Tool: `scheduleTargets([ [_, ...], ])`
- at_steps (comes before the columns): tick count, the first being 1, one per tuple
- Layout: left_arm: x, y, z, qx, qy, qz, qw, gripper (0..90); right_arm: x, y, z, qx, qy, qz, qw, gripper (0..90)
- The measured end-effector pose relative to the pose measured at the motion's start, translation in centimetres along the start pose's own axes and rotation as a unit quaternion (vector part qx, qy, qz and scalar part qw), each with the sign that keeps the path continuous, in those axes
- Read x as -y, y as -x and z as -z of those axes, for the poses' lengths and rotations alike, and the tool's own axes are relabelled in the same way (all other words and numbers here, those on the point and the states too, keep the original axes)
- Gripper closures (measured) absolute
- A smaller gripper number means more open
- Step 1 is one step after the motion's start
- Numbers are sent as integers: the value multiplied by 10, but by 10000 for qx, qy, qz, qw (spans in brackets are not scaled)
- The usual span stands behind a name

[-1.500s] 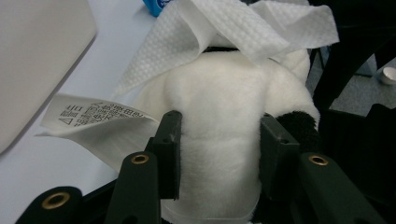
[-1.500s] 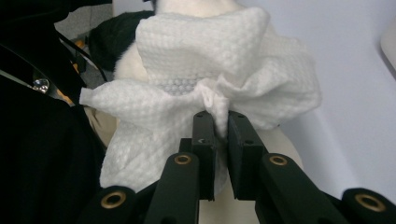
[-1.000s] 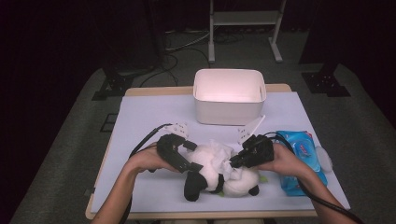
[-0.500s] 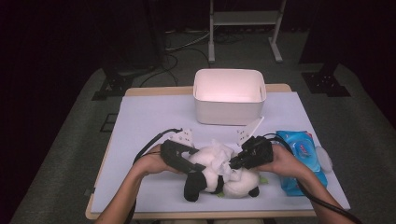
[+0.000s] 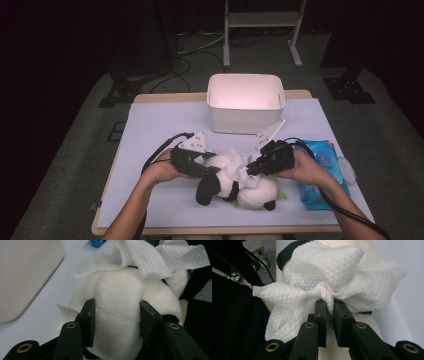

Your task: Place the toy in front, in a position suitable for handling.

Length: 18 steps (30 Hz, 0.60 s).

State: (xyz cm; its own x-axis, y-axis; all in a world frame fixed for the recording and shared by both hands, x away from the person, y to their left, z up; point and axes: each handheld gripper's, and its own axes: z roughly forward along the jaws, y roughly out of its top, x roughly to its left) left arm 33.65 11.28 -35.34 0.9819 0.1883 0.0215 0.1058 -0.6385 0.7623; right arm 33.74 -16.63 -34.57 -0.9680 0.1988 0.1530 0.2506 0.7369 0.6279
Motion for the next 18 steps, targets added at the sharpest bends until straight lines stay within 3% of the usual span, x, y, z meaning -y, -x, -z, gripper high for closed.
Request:
scheduleTargets([
  [8,10,3,7,359,108,360,9986,412,15,-4,7,2,-2,-118,9999,808],
  [13,5,-1,4,368,-67,535,9979,210,15,-7,3,17,-103,-39,9999,810],
  [18,0,-4,-6,501,-193,583,9969,112,15,-8,1,-66,-91,-4,9999,809],
])
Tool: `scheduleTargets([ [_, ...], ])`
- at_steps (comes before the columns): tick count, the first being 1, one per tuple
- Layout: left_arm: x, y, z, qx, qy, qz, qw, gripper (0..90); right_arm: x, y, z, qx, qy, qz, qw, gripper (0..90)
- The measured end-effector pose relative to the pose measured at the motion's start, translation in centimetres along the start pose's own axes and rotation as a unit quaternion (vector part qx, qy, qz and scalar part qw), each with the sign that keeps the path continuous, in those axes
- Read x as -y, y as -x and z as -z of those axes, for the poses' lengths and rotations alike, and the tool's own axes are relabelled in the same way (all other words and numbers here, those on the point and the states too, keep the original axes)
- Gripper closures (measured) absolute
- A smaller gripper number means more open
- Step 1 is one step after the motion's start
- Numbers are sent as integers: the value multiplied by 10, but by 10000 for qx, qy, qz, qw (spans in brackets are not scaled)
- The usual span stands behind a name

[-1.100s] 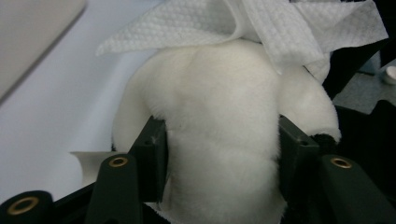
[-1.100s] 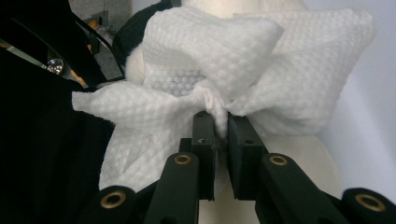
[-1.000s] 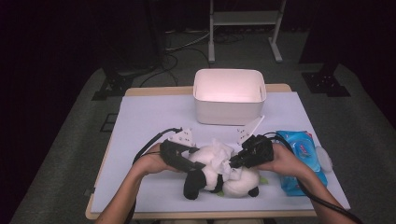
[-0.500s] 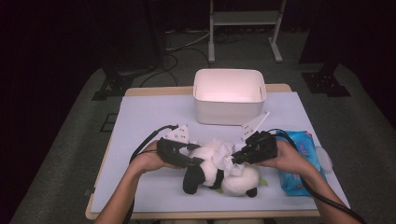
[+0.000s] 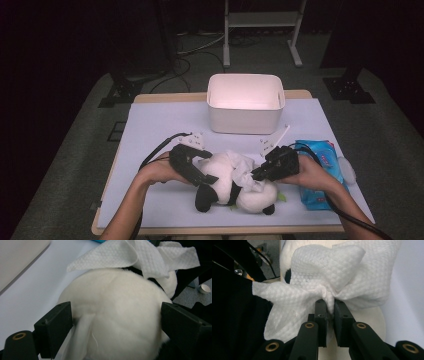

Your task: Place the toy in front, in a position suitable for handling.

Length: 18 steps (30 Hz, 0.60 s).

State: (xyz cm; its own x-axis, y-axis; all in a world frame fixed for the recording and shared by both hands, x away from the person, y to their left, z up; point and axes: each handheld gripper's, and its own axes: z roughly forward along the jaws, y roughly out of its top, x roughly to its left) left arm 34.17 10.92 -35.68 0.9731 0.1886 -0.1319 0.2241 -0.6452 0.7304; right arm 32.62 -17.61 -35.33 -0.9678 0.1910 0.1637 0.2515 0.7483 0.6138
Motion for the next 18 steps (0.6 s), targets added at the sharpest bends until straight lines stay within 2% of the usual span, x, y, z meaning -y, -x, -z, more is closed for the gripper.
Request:
scheduleTargets([
  [2,-4,1,-6,69,-78,-84,9999,100,0,-1,-2,-44,17,27,10000,810],
  [5,-10,1,-10,63,-219,-216,9995,78,0,-1,-3,-42,0,48,10000,810],
  [9,-18,2,-17,67,-425,-466,9980,55,0,-2,-3,-44,-9,80,10000,810],
  [12,-20,3,-23,54,-589,-680,9959,48,-1,-2,-5,-76,-35,106,9999,809],
  [16,-15,4,-21,11,-554,-721,9959,251,-1,-1,-4,-33,-74,82,9999,809],
  [18,-12,6,-18,-128,-529,-724,9959,323,-3,-1,-4,-39,-76,103,9999,809],
])
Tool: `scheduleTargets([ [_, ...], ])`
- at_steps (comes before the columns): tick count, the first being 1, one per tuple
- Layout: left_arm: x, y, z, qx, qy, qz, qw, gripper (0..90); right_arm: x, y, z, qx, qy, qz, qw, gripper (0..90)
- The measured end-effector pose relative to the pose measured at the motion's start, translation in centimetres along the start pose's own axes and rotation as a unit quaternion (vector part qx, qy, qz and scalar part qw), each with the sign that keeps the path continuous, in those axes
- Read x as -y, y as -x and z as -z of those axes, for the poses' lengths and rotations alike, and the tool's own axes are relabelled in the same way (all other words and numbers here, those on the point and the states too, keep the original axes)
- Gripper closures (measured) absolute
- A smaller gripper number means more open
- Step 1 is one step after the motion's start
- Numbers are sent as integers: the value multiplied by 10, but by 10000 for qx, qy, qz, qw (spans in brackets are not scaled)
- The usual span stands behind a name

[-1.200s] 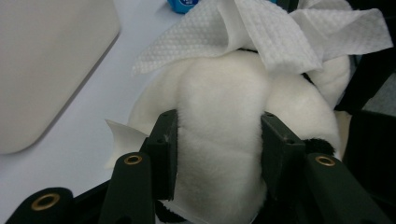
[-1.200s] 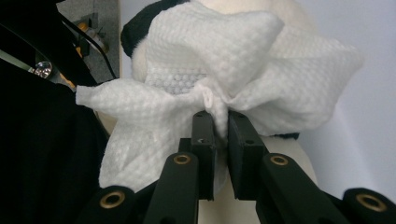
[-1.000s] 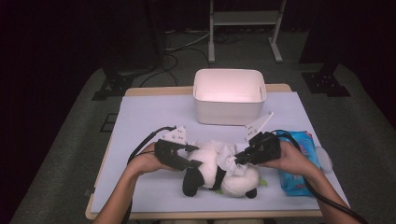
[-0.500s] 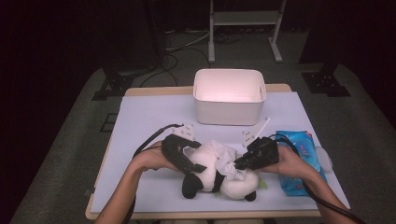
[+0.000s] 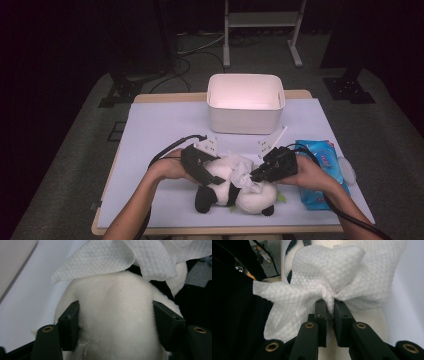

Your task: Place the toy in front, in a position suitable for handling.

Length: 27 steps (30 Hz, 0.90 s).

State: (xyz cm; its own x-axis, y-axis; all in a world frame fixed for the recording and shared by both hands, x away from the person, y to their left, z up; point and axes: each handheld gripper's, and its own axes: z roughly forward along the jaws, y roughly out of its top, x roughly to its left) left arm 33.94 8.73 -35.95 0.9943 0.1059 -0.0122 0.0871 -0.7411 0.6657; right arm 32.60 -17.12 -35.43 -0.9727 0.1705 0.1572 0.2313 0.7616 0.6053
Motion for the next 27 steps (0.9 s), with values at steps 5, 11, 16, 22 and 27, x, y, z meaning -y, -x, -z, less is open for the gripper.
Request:
scheduleTargets([
  [5,12,7,6,-338,204,98,9992,394,-9,-1,1,90,53,75,9999,809],
  [11,18,9,12,-837,263,230,9959,397,-22,3,2,340,35,147,9993,810],
  [16,21,7,15,-1241,271,335,9913,400,-28,8,4,505,-16,133,9986,810],
  [22,20,12,13,-1411,457,405,9881,390,-22,13,10,573,-134,15,9983,810],
  [27,20,17,12,-1346,612,318,9885,359,-20,13,10,588,-85,14,9982,809],
])
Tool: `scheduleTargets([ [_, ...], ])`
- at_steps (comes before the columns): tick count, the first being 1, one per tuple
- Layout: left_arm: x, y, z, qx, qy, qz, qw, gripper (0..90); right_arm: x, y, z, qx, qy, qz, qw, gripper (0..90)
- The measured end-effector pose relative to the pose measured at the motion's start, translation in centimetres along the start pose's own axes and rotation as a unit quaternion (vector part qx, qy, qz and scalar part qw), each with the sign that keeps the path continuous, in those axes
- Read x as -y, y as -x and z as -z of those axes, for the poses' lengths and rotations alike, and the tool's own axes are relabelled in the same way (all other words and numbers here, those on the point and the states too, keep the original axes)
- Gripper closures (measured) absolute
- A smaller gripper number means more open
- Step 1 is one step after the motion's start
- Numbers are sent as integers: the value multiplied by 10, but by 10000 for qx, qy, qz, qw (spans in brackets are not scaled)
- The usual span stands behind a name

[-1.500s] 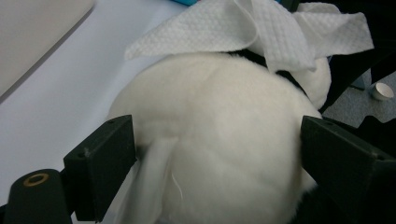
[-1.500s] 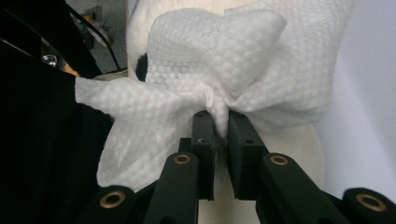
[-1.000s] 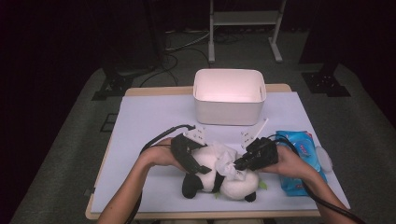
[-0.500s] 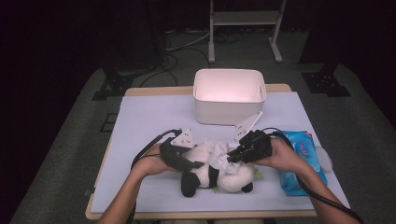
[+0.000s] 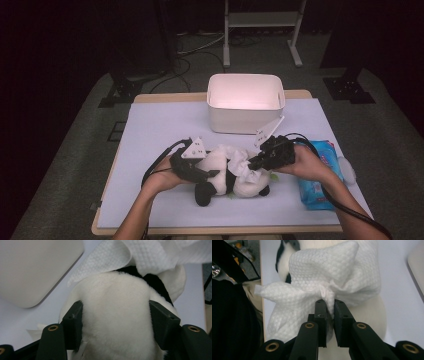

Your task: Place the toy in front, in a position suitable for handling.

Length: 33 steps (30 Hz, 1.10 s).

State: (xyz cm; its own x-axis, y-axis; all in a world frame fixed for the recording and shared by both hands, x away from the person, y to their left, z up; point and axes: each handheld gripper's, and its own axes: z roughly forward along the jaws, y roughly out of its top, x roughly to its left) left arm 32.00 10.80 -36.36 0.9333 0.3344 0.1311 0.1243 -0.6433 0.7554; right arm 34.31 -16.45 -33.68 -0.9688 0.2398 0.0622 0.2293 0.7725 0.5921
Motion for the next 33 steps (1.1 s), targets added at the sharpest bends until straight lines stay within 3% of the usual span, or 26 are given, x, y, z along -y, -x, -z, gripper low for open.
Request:
scheduleTargets([
  [7,9,-2,2,137,190,235,9995,309,-3,-3,-7,-62,9,43,10000,809],
  [16,13,-3,10,211,357,398,9983,207,26,0,8,9,126,-213,9997,808],
  [23,17,-5,14,248,314,444,9982,177,53,1,18,98,121,-473,9988,808],
  [28,20,-7,16,255,238,517,9981,159,73,6,18,245,-78,-698,9972,808],
  [33,22,-5,13,328,231,459,9981,166,79,12,17,233,-10,-775,9967,808],
])
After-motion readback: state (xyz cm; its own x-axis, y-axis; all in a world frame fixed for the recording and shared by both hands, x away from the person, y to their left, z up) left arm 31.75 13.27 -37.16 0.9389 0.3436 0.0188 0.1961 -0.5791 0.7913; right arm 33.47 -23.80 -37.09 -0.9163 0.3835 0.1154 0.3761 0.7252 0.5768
